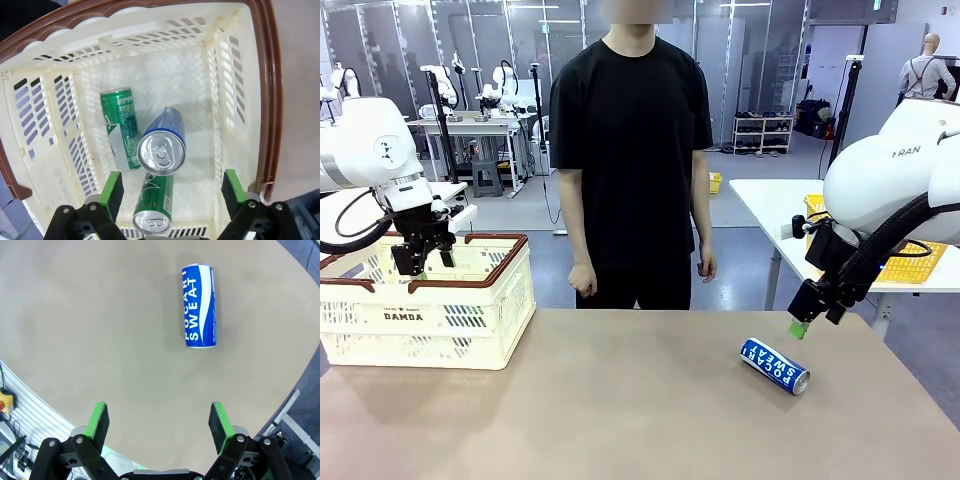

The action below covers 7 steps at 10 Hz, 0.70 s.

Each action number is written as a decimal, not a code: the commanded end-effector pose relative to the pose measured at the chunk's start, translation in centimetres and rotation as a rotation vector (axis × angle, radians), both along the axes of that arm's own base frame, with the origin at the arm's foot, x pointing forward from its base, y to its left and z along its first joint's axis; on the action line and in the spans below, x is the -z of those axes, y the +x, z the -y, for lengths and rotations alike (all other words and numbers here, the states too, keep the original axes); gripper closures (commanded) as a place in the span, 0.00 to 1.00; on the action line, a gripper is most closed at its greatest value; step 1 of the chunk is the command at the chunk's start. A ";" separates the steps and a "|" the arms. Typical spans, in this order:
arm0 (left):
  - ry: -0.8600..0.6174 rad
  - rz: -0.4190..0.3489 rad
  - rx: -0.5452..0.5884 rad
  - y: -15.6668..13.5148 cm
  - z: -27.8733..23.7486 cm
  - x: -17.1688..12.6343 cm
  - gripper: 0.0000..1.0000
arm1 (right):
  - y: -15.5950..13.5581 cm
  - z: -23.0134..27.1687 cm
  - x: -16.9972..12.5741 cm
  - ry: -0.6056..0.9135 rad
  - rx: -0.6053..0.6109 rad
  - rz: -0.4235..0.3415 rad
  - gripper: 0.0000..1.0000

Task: Place the drinks into the Shopping basket.
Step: Pick up one drink and place it into the Shopping basket.

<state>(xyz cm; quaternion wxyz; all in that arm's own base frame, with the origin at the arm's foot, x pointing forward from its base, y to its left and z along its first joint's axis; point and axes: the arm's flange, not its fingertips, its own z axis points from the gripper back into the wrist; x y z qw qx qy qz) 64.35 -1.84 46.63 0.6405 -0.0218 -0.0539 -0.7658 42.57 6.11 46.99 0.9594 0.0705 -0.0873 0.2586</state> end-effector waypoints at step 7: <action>0.073 0.134 0.074 -4.3 -0.3 -7.2 0.00 | 0.0 0.2 -0.1 -0.009 -0.007 -0.002 0.00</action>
